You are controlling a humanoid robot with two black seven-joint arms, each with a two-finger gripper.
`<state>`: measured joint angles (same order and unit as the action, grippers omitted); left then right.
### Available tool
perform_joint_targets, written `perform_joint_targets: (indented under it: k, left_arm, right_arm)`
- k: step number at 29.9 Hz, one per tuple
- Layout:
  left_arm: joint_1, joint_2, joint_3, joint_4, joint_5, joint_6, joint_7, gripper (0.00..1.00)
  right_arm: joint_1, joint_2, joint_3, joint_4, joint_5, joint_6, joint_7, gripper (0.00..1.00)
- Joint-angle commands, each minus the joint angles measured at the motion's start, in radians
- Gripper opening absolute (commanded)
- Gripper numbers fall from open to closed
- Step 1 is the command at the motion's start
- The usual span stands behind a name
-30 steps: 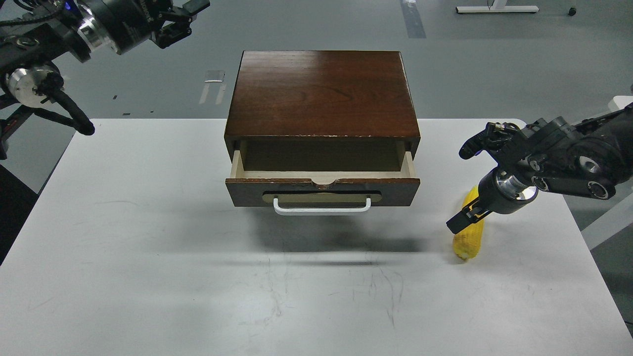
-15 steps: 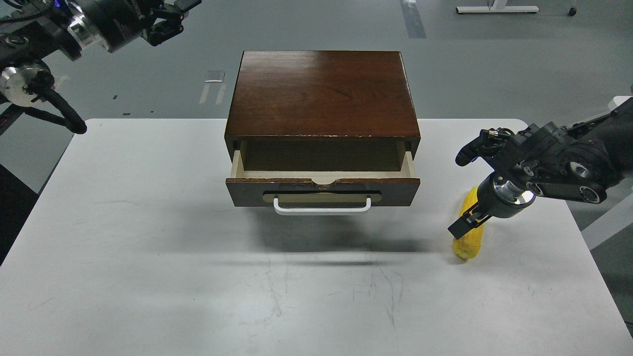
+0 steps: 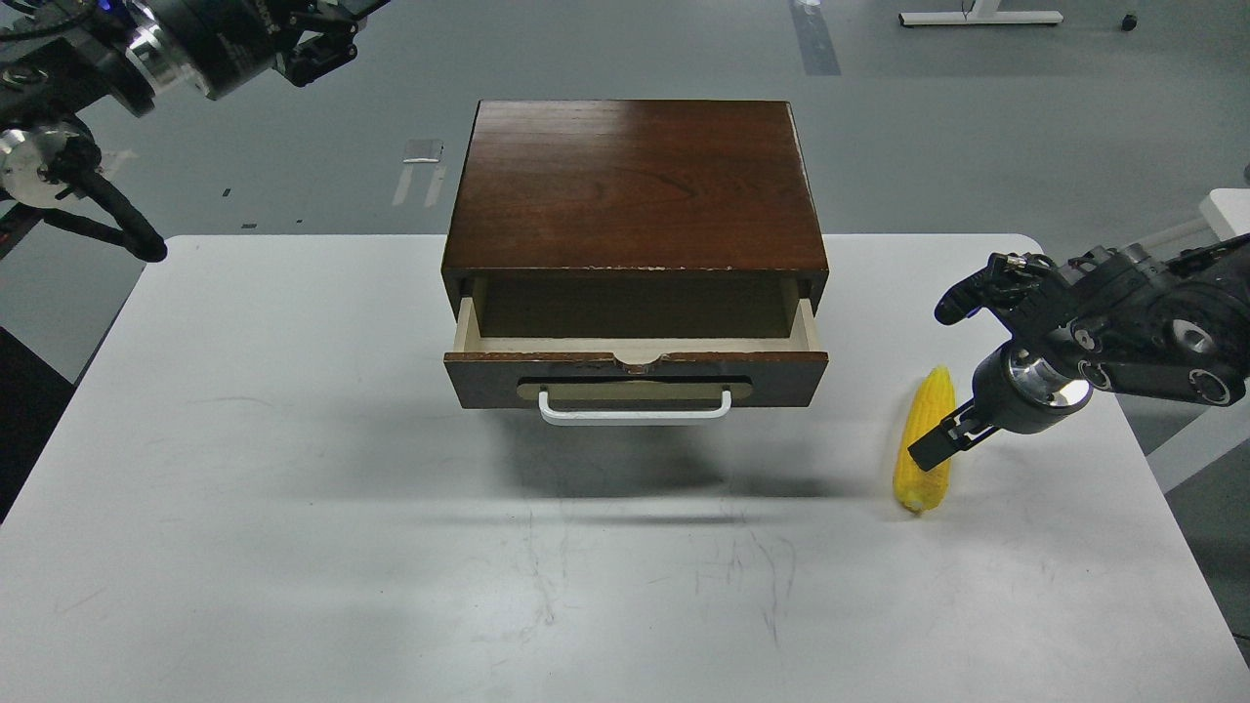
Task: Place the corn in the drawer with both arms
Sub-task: 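Lower the right gripper onto the yellow corn cob and grasp it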
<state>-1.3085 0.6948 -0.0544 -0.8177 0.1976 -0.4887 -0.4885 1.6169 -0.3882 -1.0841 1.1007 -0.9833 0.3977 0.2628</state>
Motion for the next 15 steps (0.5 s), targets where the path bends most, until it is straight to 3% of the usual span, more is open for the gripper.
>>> perform_joint_targets:
  k: [1, 15]
  left_arm:
    - [0.002, 0.000, -0.001, 0.000, 0.000, 0.000, 0.000, 0.98]
    - [-0.006, 0.002, -0.002, 0.002, 0.000, 0.000, 0.000, 0.98]
  right_arm:
    - [-0.002, 0.000, 0.001, -0.001, 0.003, -0.005, -0.020, 1.00]
    - [-0.035, 0.037, 0.006, -0.018, 0.020, -0.005, -0.050, 1.00]
